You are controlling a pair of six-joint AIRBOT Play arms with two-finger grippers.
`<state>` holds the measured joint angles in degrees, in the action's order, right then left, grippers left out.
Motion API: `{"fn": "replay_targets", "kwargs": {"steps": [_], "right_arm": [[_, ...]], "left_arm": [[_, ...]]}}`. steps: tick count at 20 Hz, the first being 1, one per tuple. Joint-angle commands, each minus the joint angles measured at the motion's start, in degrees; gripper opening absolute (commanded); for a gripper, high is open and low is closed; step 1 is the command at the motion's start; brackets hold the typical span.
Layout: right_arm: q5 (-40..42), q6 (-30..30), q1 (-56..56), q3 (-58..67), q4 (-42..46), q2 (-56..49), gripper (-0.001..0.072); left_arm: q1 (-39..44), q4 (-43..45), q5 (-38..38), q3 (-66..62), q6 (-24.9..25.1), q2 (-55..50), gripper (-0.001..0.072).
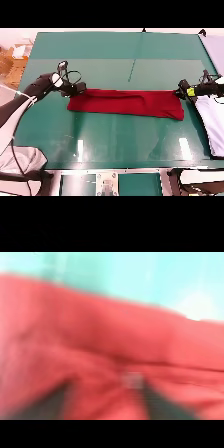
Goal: Fold the shirts.
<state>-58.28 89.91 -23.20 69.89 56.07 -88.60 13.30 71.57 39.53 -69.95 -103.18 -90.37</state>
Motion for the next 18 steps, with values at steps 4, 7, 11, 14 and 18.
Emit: {"fn": "replay_targets", "kwargs": {"steps": [4, 7, 11, 14, 18], "right_arm": [[-14.5, -12.9, -7.3, 13.0, 0.7, -2.4, 0.061], [-18.9, -19.3, -11.8, 11.0, 0.7, -3.6, 0.0696], [-22.5, -26.0, -13.4, 8.3, -0.9, -9.3, 0.0704], [-24.4, -32.2, -13.4, 8.3, -6.4, -14.3, 0.0705], [-24.3, -34.7, -13.4, 8.4, -7.5, -17.6, 0.0705]], "left_arm": [[-5.9, -1.8, 10.3, -17.0, 1.7, -2.0, 0.0678], [-9.1, -1.8, 18.3, -22.0, 1.7, -2.0, 0.0678], [-9.5, -3.1, 24.8, -22.1, 1.7, -2.0, 0.0678], [-9.5, -3.5, 27.0, -22.1, 3.3, -2.0, 0.0678], [-9.5, -3.5, 28.7, -22.1, 3.7, -2.0, 0.0678]]}}
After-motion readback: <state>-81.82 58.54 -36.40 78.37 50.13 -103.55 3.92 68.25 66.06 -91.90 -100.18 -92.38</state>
